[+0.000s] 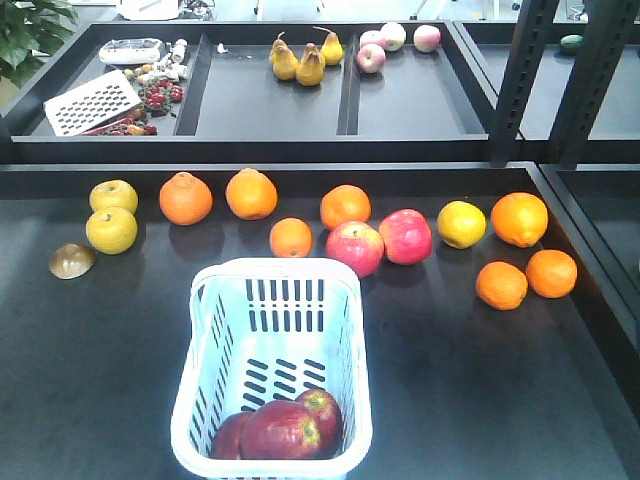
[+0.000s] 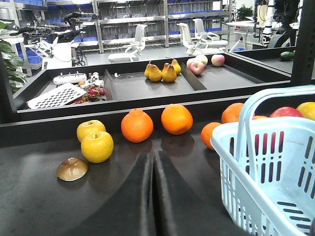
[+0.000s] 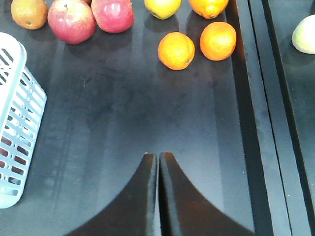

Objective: Pick three apples into basket with both arms

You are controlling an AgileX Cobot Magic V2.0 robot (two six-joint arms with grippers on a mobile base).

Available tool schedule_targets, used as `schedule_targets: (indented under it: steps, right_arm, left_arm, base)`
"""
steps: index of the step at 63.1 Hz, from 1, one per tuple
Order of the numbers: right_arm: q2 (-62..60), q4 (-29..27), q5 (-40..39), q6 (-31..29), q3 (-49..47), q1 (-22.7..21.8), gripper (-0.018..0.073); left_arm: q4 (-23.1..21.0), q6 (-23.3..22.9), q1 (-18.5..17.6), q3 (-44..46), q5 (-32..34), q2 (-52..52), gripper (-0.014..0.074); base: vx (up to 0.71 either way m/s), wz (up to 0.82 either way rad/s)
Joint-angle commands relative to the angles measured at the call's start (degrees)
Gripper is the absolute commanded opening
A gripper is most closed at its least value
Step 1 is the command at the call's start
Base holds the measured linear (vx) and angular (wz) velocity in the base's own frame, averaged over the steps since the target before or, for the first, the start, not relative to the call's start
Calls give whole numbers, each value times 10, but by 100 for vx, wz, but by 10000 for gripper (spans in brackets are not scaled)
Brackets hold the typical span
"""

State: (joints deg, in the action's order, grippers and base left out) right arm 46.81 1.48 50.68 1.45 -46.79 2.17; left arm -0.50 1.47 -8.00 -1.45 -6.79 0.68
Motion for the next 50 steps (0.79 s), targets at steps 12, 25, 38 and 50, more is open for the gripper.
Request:
schedule_targets:
  steps: [12,25,38,50]
  right_arm:
    - [-20,8,-35,0,-9,-4,-8]
    - [-130,11,-177,0,92,-4,-8]
    - [-263,11,-356,0,250,-4,-8]
    - [-377,11,-450,0,375,-4,-8]
  left_arm:
    - [-2,-4,-1,-3,45,9,-6]
    - [-2,-4,-1,-3,45,9,-6]
    - [-2,-4,-1,-3,45,9,-6]
    - [-2,-4,-1,-3,45,9,-6]
  base:
    - [0,0]
    - [0,0]
    - [0,0]
    - [0,0]
